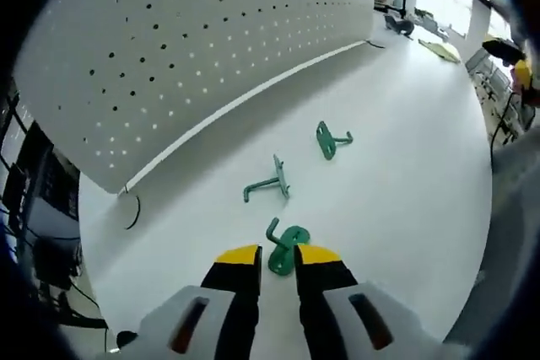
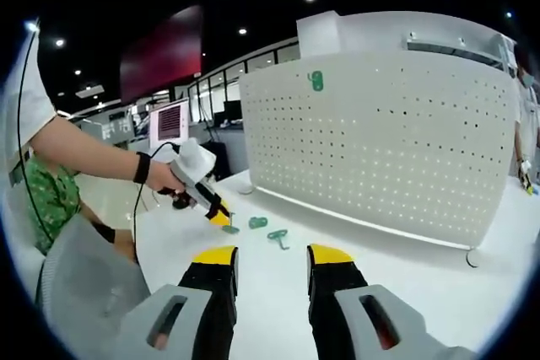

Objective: Insert the hook assembly into the mounting plate slot until the hook locks in place.

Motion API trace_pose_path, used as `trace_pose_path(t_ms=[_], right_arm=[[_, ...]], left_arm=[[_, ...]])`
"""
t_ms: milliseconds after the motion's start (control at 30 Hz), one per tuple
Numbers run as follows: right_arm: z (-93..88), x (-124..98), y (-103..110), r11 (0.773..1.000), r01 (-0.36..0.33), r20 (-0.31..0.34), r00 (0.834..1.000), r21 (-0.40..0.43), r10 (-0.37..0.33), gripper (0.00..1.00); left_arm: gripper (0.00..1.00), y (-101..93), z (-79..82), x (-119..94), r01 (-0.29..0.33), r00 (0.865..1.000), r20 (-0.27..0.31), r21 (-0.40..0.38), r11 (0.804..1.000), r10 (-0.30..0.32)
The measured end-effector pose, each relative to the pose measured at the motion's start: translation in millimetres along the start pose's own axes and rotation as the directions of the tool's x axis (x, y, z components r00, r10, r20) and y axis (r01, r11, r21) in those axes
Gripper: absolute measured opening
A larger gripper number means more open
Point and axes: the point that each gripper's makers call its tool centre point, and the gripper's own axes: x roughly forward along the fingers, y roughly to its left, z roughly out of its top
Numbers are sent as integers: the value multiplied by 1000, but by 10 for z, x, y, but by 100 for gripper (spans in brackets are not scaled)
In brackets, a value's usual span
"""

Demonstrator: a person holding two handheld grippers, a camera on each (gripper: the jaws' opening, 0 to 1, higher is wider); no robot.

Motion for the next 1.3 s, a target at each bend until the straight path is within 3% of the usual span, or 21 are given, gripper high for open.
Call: trace_pose_path(t_ms=[167, 300, 467, 733, 833, 1033, 1133, 1300], right_arm=[[1, -7, -16, 1000, 5, 0, 1000, 2, -5, 32], [-18, -13, -24, 1000, 7, -3, 1000, 4, -7, 32], [-37, -10, -14, 1000, 4, -8, 1000, 5, -4, 32], [-43, -18, -32, 1000, 8, -9, 1000, 6, -8, 32], [-46, -24, -44, 1000, 11, -10, 1000, 8, -11, 32], [-47, -29, -70, 1000, 19, -10, 1000, 10, -19, 32], [-53, -18, -64, 1000, 18, -11, 1000, 10, -18, 32], [-43, 6, -36, 1000, 11, -10, 1000, 7, -10, 32]], left_arm=[[17, -27, 23, 25, 18, 1000, -27, 97, 995, -16], [17, -5, 51, 30, 15, 999, -36, 124, 992, -11], [17, -45, 77, 50, 60, 996, -73, 231, 971, -44], [17, -51, 111, 97, 95, 992, -100, 261, 961, -71], [16, -75, 74, 130, 125, 987, -134, 287, 950, -89], [7, -123, 51, 138, 162, 980, -163, 298, 941, -117], [7, -113, 31, 116, 167, 976, -185, 325, 931, -111], [6, -136, 40, 90, 178, 975, -181, 306, 935, -127]])
